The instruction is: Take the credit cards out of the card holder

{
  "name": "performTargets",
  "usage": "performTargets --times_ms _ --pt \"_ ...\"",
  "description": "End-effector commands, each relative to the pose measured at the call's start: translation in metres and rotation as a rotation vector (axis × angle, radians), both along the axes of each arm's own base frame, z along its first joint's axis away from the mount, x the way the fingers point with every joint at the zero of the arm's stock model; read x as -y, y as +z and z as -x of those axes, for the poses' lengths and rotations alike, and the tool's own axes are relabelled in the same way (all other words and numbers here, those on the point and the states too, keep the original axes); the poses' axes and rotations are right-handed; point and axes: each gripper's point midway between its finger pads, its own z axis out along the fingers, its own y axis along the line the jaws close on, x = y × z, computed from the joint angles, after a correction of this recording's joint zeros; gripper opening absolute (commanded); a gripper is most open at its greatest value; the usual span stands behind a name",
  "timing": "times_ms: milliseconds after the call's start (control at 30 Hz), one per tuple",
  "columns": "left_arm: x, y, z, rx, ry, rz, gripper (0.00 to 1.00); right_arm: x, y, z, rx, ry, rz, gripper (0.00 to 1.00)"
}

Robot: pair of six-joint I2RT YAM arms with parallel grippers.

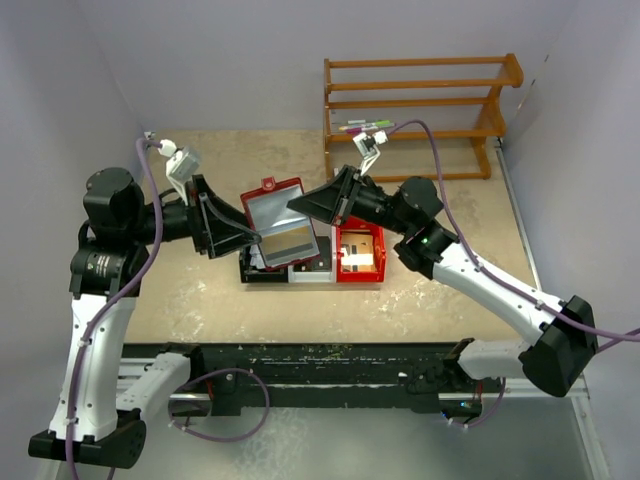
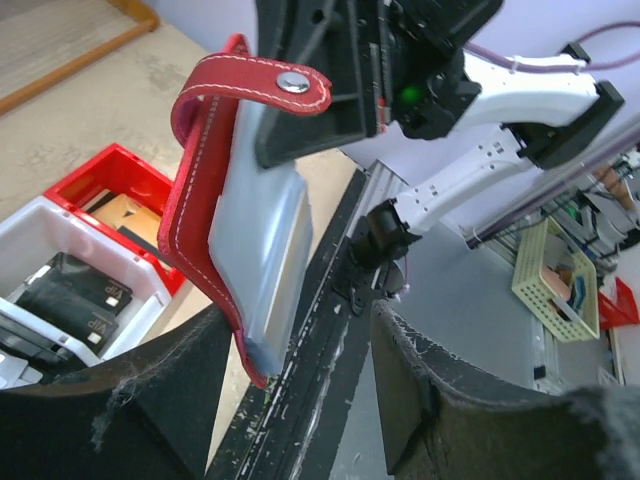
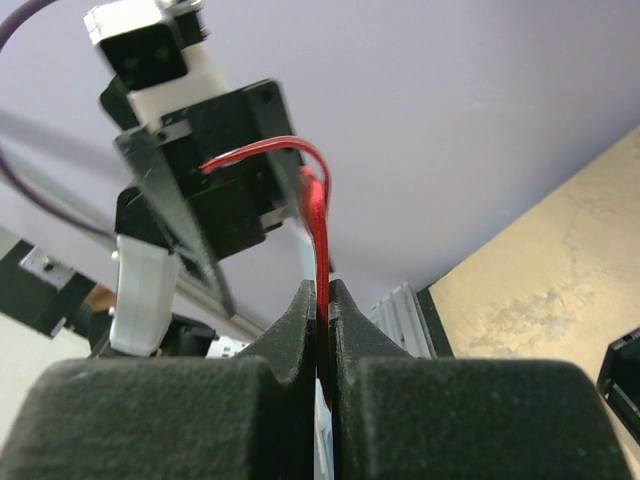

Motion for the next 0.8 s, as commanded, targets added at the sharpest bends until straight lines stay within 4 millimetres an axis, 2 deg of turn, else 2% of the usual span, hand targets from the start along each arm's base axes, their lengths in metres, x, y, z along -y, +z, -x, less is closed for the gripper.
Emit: performTargets --times_ms 0,133,433,533,633,667,767 --pt "0.005 0.005 0.025 0.067 -0.153 0.027 0.6 0.012 0.034 -0.002 -0.018 -0.058 -0.061 0.0" --pt "0.005 0.004 0.021 0.09 -0.121 0.022 0.59 0.012 0.046 0.002 0.008 -0.045 -0.093 0.0" --pt "0.0 -0.02 -0.021 0.01 0.038 -0.003 0.47 -0.012 0.048 0.034 0.074 0.15 -0.083 0.0" --pt "0.003 -0.018 -0.018 -0.016 0.011 0.028 0.41 -0.02 0.042 0.037 0.076 0.181 -0.062 0.0" --pt "0.007 -0.011 -0.009 -0.044 -0.045 0.078 0.26 -0.027 0.035 0.033 0.068 0.186 -0.042 0.0" --pt "0.008 -0.008 -0.007 -0.052 -0.056 0.093 0.2 -0.029 0.033 0.033 0.071 0.192 -0.04 0.02" --pt "0.009 -0.002 -0.003 -0.086 -0.062 0.121 0.03 -0.029 0.031 0.037 0.101 0.211 -0.049 0.27"
